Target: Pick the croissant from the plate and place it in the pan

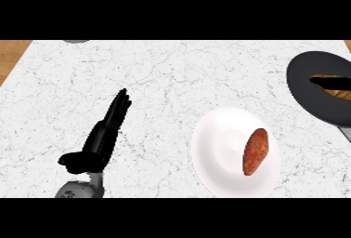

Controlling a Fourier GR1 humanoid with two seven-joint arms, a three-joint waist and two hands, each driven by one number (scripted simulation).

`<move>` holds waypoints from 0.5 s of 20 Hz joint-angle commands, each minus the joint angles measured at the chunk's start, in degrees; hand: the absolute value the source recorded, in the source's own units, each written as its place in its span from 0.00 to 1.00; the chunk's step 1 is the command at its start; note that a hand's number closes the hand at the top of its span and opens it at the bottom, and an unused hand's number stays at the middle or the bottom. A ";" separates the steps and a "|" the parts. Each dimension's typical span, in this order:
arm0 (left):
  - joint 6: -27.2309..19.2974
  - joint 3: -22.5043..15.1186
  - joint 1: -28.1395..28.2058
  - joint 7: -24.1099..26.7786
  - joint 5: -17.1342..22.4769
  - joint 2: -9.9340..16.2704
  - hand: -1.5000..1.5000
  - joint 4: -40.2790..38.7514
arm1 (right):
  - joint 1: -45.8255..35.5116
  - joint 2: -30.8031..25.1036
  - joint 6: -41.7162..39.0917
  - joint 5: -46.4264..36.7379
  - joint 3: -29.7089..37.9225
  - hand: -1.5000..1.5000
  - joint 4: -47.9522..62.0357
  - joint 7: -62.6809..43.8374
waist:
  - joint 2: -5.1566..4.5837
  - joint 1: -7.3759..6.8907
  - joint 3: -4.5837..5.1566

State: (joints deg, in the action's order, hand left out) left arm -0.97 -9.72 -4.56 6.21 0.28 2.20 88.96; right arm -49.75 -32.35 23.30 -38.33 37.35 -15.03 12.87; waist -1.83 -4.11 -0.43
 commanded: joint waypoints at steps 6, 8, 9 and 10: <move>-1.41 -0.01 -0.01 -1.05 -0.97 -0.73 0.50 -0.10 | 0.44 -2.91 -5.37 11.55 10.01 0.00 0.60 10.47 | 0.53 1.40 0.12; -0.66 1.39 1.28 1.54 -0.01 -0.20 0.50 -1.91 | 2.00 -6.51 -12.58 14.30 11.80 0.00 0.38 11.74 | 0.97 2.60 0.23; -1.83 -0.06 0.97 -1.98 -0.95 -0.85 0.50 1.36 | 1.87 -6.11 -13.64 15.98 13.04 0.00 0.50 11.69 | 1.22 2.62 0.22; -0.26 1.50 1.97 -3.81 0.62 1.39 0.50 4.35 | 3.05 -5.61 -14.93 16.28 12.63 0.00 0.59 13.01 | 1.37 2.54 0.25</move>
State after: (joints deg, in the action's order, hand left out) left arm -1.63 -8.98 -3.68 4.77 0.21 2.40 90.16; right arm -48.11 -36.50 14.16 -25.76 47.72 -14.84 23.37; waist -0.95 -2.16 -0.25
